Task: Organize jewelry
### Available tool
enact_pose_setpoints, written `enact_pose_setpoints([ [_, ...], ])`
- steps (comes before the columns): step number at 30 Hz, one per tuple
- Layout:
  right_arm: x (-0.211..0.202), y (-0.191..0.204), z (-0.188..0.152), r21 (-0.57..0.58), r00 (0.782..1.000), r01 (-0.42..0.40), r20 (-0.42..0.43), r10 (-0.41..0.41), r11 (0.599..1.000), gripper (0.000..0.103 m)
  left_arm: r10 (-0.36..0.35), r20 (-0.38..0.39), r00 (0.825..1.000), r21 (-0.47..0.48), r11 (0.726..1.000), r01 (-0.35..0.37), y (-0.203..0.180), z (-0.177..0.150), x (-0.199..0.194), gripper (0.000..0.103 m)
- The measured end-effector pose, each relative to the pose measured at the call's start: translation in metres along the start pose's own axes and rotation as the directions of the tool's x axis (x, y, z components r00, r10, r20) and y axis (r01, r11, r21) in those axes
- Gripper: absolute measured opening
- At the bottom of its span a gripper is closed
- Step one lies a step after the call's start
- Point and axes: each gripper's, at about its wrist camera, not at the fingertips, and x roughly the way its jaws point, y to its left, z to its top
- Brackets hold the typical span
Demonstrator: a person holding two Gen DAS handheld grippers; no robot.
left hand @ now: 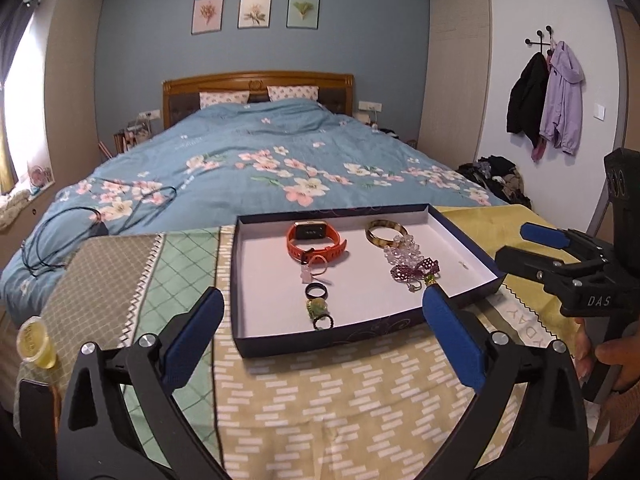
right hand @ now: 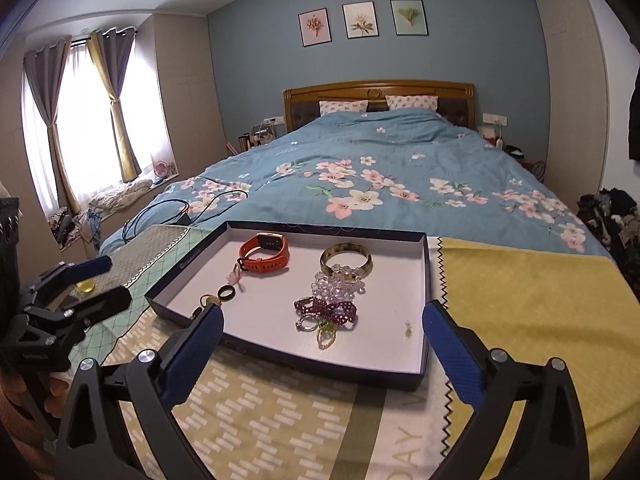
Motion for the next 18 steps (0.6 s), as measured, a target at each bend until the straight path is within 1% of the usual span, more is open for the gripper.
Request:
enact_pose_setpoints([
  [6, -0.016, 0.007, -0.010, 0.008, 0.999, 0.025, 0.048, -0.025, 1.000, 0.096, 0.036, 0.084, 0.996, -0.011, 0.999, -0.035, 0.000, -0.001, -0.031, 0.098],
  [10, -0.029, 0.014, -0.013, 0.001, 0.996, 0.042, 0.078, -0.042, 0.999, 0.096, 0.040, 0.108, 0.993, -0.007, 0.999, -0.040, -0.001, -0.004, -0.044, 0.098],
  [16, -0.047, 0.019, -0.016, -0.009, 0.986, 0.079, 0.148, -0.077, 0.997, 0.096, 0.040, 0.150, 0.988, -0.025, 0.999, -0.037, -0.001, -0.007, -0.062, 0.098],
  [18, -0.054, 0.022, -0.018, -0.011, 0.978, 0.088, 0.192, -0.084, 0.996, 0.096, 0.046, 0.167, 0.985, -0.028, 0.999, -0.042, -0.002, -0.009, -0.067, 0.098],
])
